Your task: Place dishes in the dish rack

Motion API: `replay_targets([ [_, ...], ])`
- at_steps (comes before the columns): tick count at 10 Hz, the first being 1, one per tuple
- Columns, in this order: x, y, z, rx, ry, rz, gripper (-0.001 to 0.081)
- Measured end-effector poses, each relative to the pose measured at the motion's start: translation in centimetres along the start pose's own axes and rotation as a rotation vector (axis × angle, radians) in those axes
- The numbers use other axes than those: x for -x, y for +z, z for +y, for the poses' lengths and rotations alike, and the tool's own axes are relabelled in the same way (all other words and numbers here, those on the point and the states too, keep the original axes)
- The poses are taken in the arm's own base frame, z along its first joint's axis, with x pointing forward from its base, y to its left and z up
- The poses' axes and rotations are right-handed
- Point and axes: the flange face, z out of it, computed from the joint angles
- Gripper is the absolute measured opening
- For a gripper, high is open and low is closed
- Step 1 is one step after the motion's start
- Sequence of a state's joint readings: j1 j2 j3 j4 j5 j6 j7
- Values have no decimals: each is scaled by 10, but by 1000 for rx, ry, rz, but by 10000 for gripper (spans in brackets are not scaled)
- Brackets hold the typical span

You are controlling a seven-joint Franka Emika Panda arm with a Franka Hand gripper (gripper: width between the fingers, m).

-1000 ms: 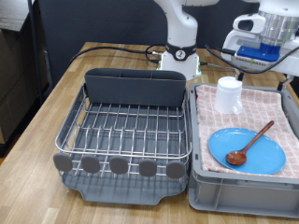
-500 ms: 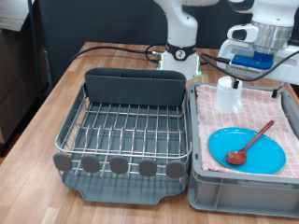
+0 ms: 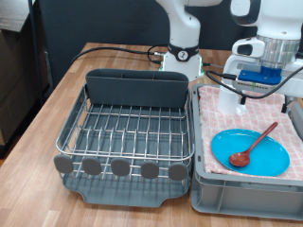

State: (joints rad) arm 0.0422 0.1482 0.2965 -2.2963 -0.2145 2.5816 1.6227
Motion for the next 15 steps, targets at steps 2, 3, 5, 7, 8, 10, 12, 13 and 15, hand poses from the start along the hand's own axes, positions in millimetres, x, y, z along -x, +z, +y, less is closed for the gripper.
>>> replay_targets([
  [2, 0, 16, -11, 9, 7, 0, 803],
  [3, 1, 24, -14, 16, 19, 5, 803],
  [5, 4, 40, -17, 33, 57, 13, 803],
  [7, 6, 52, -17, 45, 75, 14, 803],
  [8, 6, 57, -16, 49, 78, 13, 803],
  [10, 5, 67, -15, 54, 84, 9, 803],
  [12, 3, 76, -13, 53, 88, 4, 803],
  [13, 2, 80, -12, 54, 93, 3, 803],
  [15, 1, 84, -11, 54, 100, 10, 692],
])
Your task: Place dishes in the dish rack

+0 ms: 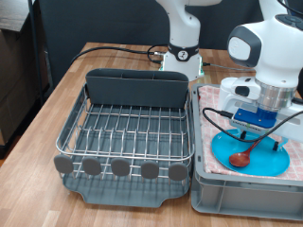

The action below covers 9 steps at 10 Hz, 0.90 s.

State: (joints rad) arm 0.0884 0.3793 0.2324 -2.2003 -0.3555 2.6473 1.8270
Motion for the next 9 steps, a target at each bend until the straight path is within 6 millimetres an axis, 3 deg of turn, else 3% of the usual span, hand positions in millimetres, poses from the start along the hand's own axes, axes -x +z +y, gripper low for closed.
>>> replay_targets([
  [1, 0, 2, 1, 2, 4, 1, 692],
  [2, 1, 2, 1, 4, 7, 2, 473],
  [3, 1, 3, 1, 5, 11, 3, 309],
  [4, 1, 3, 1, 5, 17, 3, 309],
  [5, 1, 3, 1, 5, 19, 2, 131],
  [6, 2, 1, 1, 2, 18, 2, 131],
  [7, 3, -1, 0, -1, 17, 2, 81],
  [9, 4, -12, 0, 2, 18, 9, 81],
])
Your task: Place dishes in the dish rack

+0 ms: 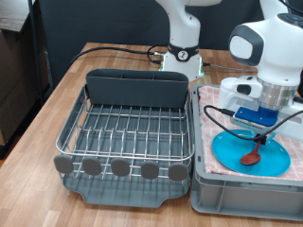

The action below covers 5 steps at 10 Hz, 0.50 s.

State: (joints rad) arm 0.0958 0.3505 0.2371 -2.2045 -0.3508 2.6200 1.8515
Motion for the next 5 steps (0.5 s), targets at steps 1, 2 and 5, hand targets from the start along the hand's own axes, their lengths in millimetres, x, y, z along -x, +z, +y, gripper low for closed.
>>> replay_targets([
  [1, 0, -9, 0, 7, 5, 5, 81],
  [2, 0, -20, 0, 12, 12, 10, 81],
  [5, -3, -59, 3, 23, 20, 38, 82],
])
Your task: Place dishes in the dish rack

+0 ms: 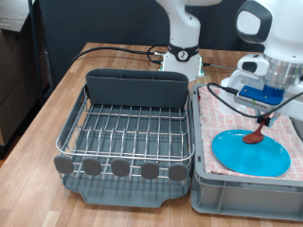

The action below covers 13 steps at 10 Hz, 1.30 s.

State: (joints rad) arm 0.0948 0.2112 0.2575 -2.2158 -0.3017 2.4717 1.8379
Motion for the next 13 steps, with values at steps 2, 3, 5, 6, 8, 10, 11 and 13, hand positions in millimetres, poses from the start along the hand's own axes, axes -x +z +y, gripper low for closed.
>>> replay_targets([
  [2, -5, -25, 9, 18, 86, -2, 82],
  [3, -6, -32, 18, 27, 149, 4, 82],
  [5, -9, -28, 19, 34, 214, 4, 82],
  [6, -16, -26, 26, 51, 335, 16, 82],
  [8, -28, -29, 47, 81, 531, 48, 82],
  [10, -39, -35, 67, 114, 628, 60, 82],
  [11, -46, -40, 77, 133, 661, 68, 82],
  [13, -60, -49, 95, 157, 722, 68, 82],
])
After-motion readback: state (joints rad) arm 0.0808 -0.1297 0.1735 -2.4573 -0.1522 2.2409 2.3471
